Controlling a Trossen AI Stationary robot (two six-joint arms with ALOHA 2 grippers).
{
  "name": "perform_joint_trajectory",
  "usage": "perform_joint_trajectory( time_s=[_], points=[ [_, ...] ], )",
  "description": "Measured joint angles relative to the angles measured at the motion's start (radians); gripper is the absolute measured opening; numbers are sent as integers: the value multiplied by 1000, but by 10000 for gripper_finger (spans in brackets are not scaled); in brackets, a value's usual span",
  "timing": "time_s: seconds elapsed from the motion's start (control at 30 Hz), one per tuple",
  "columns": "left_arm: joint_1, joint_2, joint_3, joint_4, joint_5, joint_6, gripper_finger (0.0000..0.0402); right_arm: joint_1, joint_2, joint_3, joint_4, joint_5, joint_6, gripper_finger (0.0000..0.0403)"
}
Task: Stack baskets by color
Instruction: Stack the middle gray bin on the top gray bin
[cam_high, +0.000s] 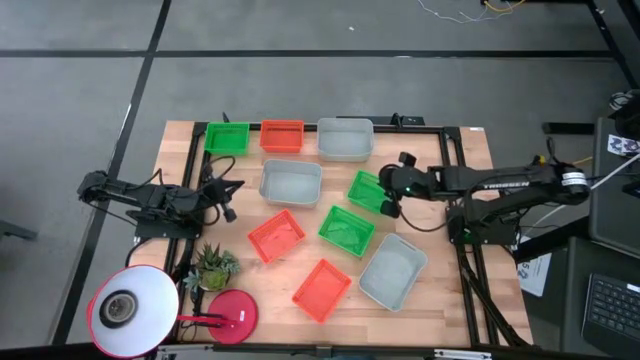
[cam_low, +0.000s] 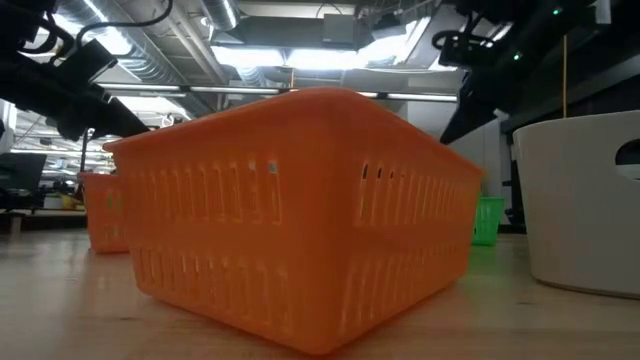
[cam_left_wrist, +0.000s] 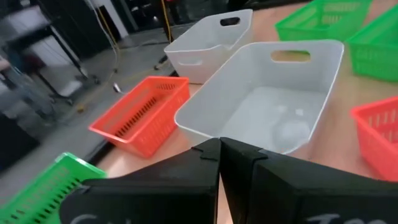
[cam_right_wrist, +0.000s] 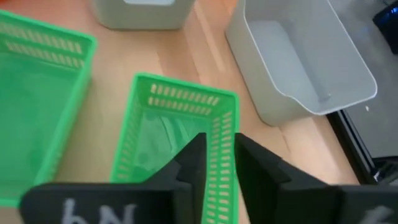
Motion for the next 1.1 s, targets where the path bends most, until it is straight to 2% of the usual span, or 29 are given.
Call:
perform_joint_trajectory(
  time_s=[0.23, 0.43, 0.5, 0.7, 0.83, 0.9, 1.0, 1.1],
  points=[
    [0, 0, 0, 0, -1, 42, 0, -45, 38, 0, 8, 0, -1, 170],
    [0, 0, 0, 0, 2, 42, 0, -51, 39, 0, 24, -2, -1, 191],
    [0, 0, -1, 10, 11, -20, 0, -50, 39, 0, 34, -2, -2, 191],
    [0, 0, -3, 122, 87, -351, 0, -50, 39, 0, 47, -2, 13, 188],
    [0, 0, -3, 191, 123, -388, 0, -73, 38, 0, 64, -13, 54, 188],
    [1, 0, -2, 226, 190, -314, 0, -102, 39, 0, 56, -49, 55, 187],
    [1, 0, -2, 351, 369, -159, 0, -162, 42, 12, 25, -125, 80, 187],
    [11, 0, -2, 452, 537, -20, 0, -218, 55, 54, -16, -152, 72, 187]
  ],
)
